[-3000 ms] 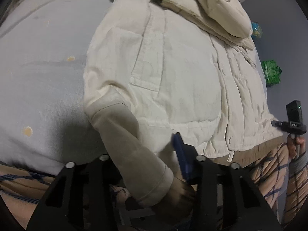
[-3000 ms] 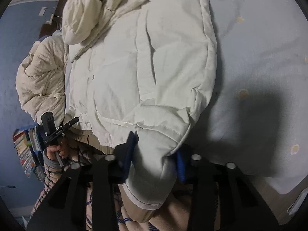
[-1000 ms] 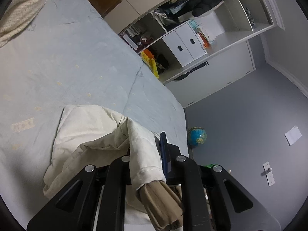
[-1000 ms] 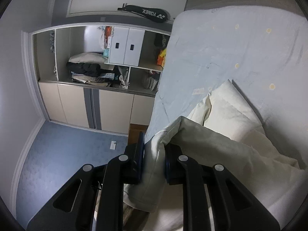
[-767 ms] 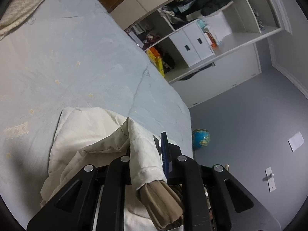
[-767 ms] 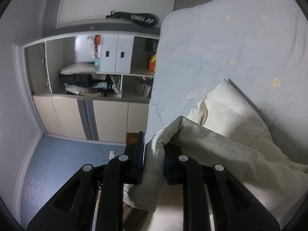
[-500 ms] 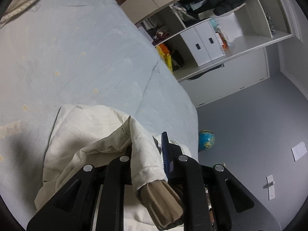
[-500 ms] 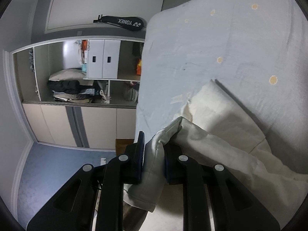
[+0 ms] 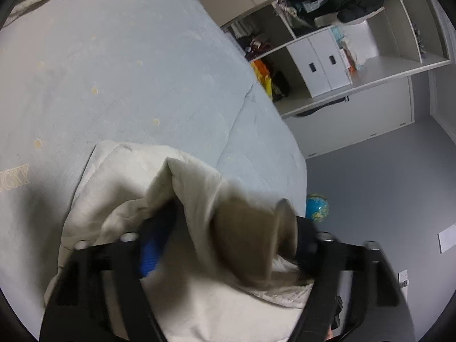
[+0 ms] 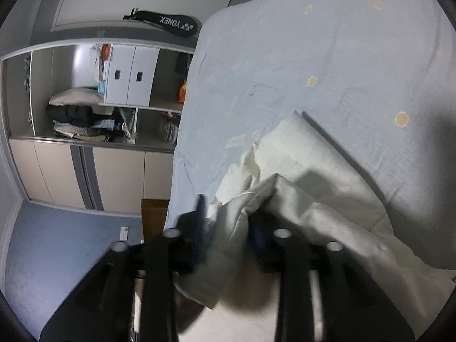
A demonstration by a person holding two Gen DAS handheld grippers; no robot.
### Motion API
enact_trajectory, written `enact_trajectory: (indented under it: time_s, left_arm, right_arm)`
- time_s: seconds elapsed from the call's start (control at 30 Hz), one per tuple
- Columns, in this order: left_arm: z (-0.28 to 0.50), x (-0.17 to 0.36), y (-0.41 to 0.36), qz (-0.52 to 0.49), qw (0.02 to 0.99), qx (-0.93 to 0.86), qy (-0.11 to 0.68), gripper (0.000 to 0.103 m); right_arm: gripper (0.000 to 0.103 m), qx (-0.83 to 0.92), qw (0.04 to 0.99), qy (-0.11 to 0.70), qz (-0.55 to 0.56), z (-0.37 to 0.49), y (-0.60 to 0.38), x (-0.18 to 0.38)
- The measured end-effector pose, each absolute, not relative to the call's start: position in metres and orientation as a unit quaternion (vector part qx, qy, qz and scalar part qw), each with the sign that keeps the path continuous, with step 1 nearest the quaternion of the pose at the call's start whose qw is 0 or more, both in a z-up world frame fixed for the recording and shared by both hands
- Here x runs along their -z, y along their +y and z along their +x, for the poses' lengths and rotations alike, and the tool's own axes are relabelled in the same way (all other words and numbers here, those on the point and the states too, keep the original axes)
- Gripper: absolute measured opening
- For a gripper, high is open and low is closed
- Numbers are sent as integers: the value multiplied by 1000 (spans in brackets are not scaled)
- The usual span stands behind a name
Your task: Fold large clothes
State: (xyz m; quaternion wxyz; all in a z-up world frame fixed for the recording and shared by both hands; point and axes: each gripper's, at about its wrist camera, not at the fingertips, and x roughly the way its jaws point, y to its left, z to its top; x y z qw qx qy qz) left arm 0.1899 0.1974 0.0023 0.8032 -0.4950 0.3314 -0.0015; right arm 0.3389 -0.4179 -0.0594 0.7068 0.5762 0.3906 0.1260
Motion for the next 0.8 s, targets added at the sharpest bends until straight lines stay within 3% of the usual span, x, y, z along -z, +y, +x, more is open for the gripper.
enact_trajectory:
  time_s: [0.13, 0.17, 0.3, 0.4, 0.6, 0.8]
  left_arm:
    - [188, -14, 195, -474, 816, -8, 331, 89]
    - [187, -17, 195, -467, 820, -12, 329, 90]
    - [183, -27, 194, -462, 828, -13, 318, 90]
    - [179, -36, 192, -452, 838, -16, 305, 90]
    - [171, -64, 176, -370, 884, -53, 280, 90]
    - [174, -89, 125, -273, 922, -21, 272, 90]
  right_arm:
    - [47, -128, 706, 392, 576, 338, -423, 54]
    - [58, -127, 705, 392, 577, 337, -425, 53]
    - [78, -100, 730, 339, 585, 327, -441, 31]
    - [85, -102, 761, 278, 577, 317, -453, -1]
    - [85, -114, 837, 279, 457, 311, -425, -46]
    - [85, -181, 893, 336, 240, 313, -341, -77]
